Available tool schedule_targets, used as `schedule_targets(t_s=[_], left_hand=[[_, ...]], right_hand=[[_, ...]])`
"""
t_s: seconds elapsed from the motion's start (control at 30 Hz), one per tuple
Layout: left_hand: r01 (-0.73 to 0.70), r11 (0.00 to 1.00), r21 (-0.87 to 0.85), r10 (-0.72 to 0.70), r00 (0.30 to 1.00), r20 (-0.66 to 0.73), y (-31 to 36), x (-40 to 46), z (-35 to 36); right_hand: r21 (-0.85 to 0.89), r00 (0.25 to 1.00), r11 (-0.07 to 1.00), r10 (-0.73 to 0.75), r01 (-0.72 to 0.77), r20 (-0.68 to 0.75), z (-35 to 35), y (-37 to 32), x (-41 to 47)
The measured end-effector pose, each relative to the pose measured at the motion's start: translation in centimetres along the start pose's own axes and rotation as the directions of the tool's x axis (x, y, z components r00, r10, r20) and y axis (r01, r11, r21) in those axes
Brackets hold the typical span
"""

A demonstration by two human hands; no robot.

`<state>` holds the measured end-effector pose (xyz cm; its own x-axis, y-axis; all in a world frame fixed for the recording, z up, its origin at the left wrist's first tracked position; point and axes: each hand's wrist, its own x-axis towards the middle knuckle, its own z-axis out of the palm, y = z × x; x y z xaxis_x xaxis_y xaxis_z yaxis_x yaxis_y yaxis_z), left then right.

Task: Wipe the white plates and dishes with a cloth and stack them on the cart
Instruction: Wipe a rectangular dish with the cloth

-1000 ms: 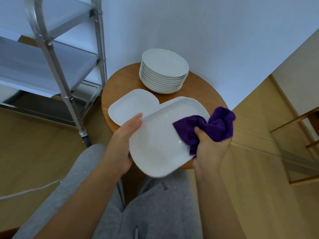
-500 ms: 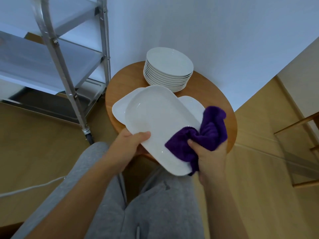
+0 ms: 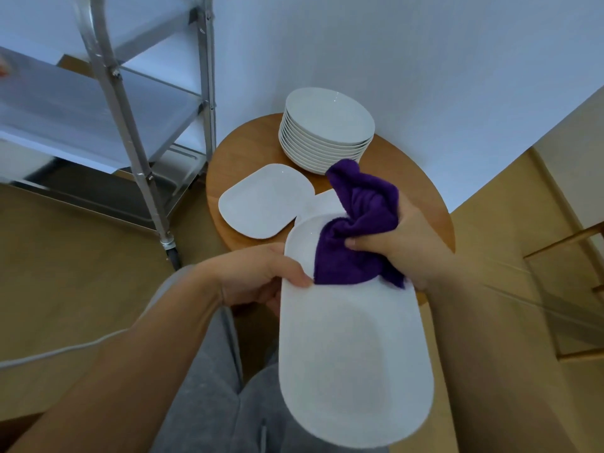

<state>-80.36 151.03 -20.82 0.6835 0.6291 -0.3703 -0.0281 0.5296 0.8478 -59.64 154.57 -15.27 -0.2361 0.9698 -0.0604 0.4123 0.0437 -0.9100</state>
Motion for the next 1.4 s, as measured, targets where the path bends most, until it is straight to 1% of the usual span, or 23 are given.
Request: schedule_targets(t_s=[0.1, 0.2, 0.27, 0.33, 0.37, 0.4, 0.47, 0.53, 0.6, 0.7, 0.77, 0.8, 0.87, 0.93, 1.03, 1.13, 1.2, 1.23, 1.27, 1.3, 1.33, 1.37, 1.4], left_hand=[[0.002, 1.0, -0.023, -0.002, 1.0, 0.003, 0.0, -0.2, -0.4], [-0.164, 0.97, -0.18, 0.14, 0.981, -0.136, 0.2, -0.4, 0.4], [-0.273, 0.918, -0.287, 0.201, 0.945, -0.259, 0.3, -0.6, 0.8], [-0.329, 0.856, -0.398, 0.21, 0.926, -0.313, 0.1, -0.9, 0.9], [-0.335, 0.836, -0.435, 0.212, 0.928, -0.307, -0.1, -0.9, 1.0], [-0.329, 0.829, -0.453, 0.205, 0.931, -0.301, -0.5, -0.9, 1.1], [-0.305, 0.834, -0.46, 0.169, 0.935, -0.312, -1.2, -0.7, 1.5], [-0.319, 0.822, -0.472, 0.175, 0.93, -0.325, -1.6, -0.5, 1.8], [-0.36, 0.818, -0.448, 0.222, 0.917, -0.332, -1.7, -0.3, 2.0], [-0.347, 0.832, -0.433, 0.211, 0.919, -0.332, -1.8, 0.1, 2.3], [-0.31, 0.825, -0.472, 0.13, 0.918, -0.375, -1.6, 0.5, 2.6], [-0.303, 0.808, -0.505, 0.069, 0.9, -0.431, -1.4, 0.6, 2.7], [-0.315, 0.783, -0.536, -0.033, 0.839, -0.542, -1.2, 0.8, 2.7], [-0.298, 0.813, -0.501, -0.072, 0.801, -0.594, -0.9, 0.8, 2.9], [-0.273, 0.871, -0.409, -0.04, 0.789, -0.612, -0.2, 0.7, 3.5], [-0.305, 0.885, -0.351, 0.098, 0.86, -0.502, 0.8, -0.2, 3.6], [-0.317, 0.913, -0.255, 0.157, 0.853, -0.499, 0.9, -0.5, 3.7], [-0.314, 0.93, -0.19, 0.154, 0.804, -0.575, 0.4, -0.2, 3.5], [-0.312, 0.942, -0.121, 0.154, 0.724, -0.672, -0.2, 0.3, 3.2], [-0.295, 0.954, -0.059, 0.153, 0.644, -0.749, -0.6, 0.6, 3.0], [-0.285, 0.957, -0.047, 0.142, 0.606, -0.782, -0.9, 0.8, 2.8], [-0.323, 0.941, -0.1, 0.131, 0.62, -0.774, -1.1, 0.9, 2.4], [-0.398, 0.894, -0.208, 0.132, 0.675, -0.725, -1.3, 0.8, 1.9]], right_hand=[[0.041, 0.997, 0.996, 0.077, -0.077, 0.011, 0.7, 0.7, 0.2], [0.183, 0.974, 0.96, 0.223, -0.211, -0.048, 1.1, 2.1, 0.2], [0.302, 0.931, 0.917, 0.322, -0.261, -0.172, 2.0, 3.1, 0.0], [0.444, 0.867, 0.874, 0.366, -0.197, -0.337, 2.8, 3.9, -0.1], [0.47, 0.842, 0.872, 0.354, -0.139, -0.407, 3.0, 4.1, -0.2], [0.445, 0.831, 0.892, 0.307, -0.081, -0.464, 3.1, 4.3, -0.2], [0.255, 0.843, 0.967, 0.126, 0.014, -0.523, 3.5, 4.5, -0.6], [-0.024, 0.891, 0.998, -0.06, 0.055, -0.451, 4.1, 4.4, -1.3], [-0.235, 0.947, 0.972, -0.095, 0.022, -0.307, 4.7, 4.3, -2.0], [-0.264, 0.986, 0.964, -0.014, -0.031, -0.167, 5.5, 4.1, -3.6], [-0.28, 0.99, 0.955, -0.124, 0.101, -0.066, 6.4, 3.6, -5.2], [-0.232, 0.983, 0.956, -0.184, 0.181, 0.006, 7.0, 3.6, -6.2], [-0.087, 0.971, 0.972, -0.21, 0.22, 0.116, 7.8, 3.6, -7.8], [-0.058, 0.969, 0.972, -0.219, 0.227, 0.118, 8.4, 3.9, -8.4], [-0.044, 0.977, 0.979, -0.2, 0.197, -0.076, 9.5, 4.0, -8.7], [-0.005, 0.93, 0.988, -0.146, 0.153, -0.339, 8.6, 3.2, -8.4], [0.123, 0.874, 0.991, 0.012, 0.054, -0.485, 6.6, 2.8, -7.5], [0.258, 0.849, 0.966, 0.108, 0.034, -0.517, 5.7, 2.7, -7.0], [0.409, 0.837, 0.909, 0.159, 0.083, -0.524, 4.9, 2.7, -6.7], [0.549, 0.837, 0.82, 0.18, 0.162, -0.516, 4.4, 2.6, -6.4], [0.647, 0.851, 0.725, 0.167, 0.236, -0.498, 4.0, 2.5, -6.3], [0.703, 0.87, 0.657, 0.144, 0.273, -0.472, 3.8, 2.4, -6.3], [0.735, 0.891, 0.619, 0.121, 0.277, -0.438, 3.6, 2.6, -6.4]])
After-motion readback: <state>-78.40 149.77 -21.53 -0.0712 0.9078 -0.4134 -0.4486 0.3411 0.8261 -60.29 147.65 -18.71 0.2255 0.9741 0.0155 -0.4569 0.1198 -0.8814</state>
